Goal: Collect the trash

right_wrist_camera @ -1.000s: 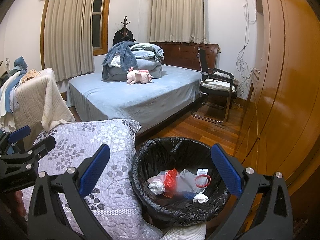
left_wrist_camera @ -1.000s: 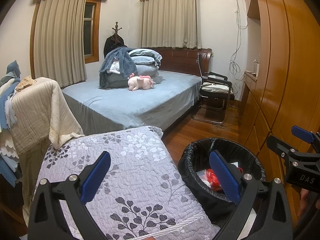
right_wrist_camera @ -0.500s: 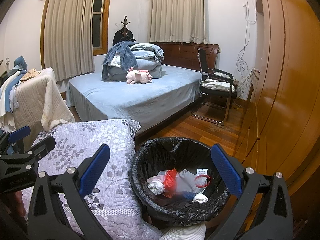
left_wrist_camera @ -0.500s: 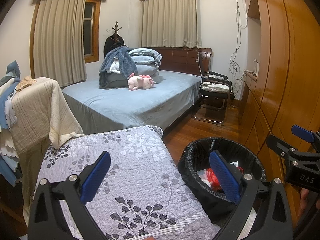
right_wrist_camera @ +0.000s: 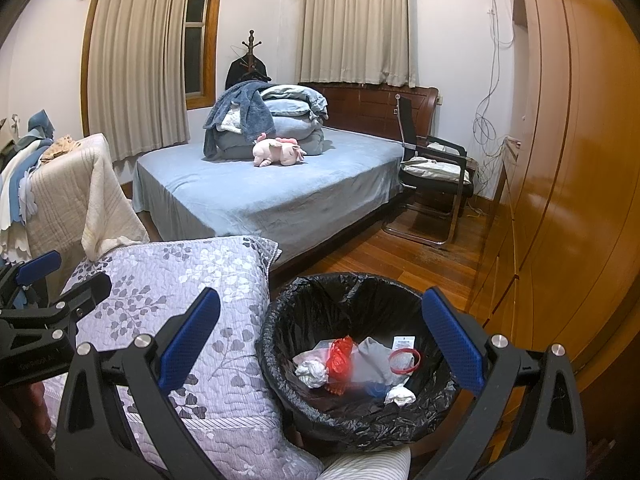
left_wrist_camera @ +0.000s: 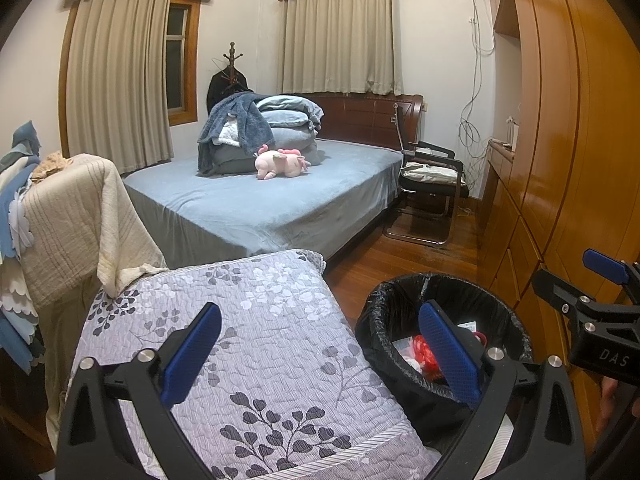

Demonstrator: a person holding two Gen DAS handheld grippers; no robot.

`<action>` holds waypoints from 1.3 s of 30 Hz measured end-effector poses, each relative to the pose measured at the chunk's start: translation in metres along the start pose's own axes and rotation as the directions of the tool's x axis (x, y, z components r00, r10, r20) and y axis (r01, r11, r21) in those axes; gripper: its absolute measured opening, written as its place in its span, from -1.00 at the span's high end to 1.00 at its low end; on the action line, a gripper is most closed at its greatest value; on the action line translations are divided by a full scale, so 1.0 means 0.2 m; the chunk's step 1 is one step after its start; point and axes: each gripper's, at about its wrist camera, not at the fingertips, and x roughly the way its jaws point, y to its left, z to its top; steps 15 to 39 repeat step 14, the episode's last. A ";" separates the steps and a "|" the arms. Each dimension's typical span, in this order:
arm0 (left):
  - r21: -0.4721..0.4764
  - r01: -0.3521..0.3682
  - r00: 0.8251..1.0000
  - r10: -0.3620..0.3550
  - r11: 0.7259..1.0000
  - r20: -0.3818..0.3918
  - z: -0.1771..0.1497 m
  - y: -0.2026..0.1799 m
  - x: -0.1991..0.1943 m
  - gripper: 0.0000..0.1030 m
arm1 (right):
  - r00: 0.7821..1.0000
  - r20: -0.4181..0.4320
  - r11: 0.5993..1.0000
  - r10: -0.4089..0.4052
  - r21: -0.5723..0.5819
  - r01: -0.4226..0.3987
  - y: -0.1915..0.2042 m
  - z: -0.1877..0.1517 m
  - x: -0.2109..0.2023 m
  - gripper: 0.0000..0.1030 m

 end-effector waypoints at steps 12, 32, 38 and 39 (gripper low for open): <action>0.000 -0.002 1.000 0.002 1.000 -0.007 -0.02 0.00 0.01 -0.88 | 1.000 -0.001 1.000 -0.001 -0.002 0.001 0.00 0.00 0.00 -0.91; 0.001 -0.003 1.000 0.003 1.000 -0.011 -0.03 0.00 0.01 -0.88 | 1.000 -0.001 1.000 0.000 -0.001 0.000 0.00 0.00 0.00 -0.91; 0.001 -0.003 1.000 0.003 1.000 -0.011 -0.03 0.00 0.01 -0.88 | 1.000 -0.001 1.000 0.000 -0.001 0.000 0.00 0.00 0.00 -0.91; 0.001 -0.003 1.000 0.003 1.000 -0.011 -0.03 0.00 0.01 -0.88 | 1.000 -0.001 1.000 0.000 -0.001 0.000 0.00 0.00 0.00 -0.91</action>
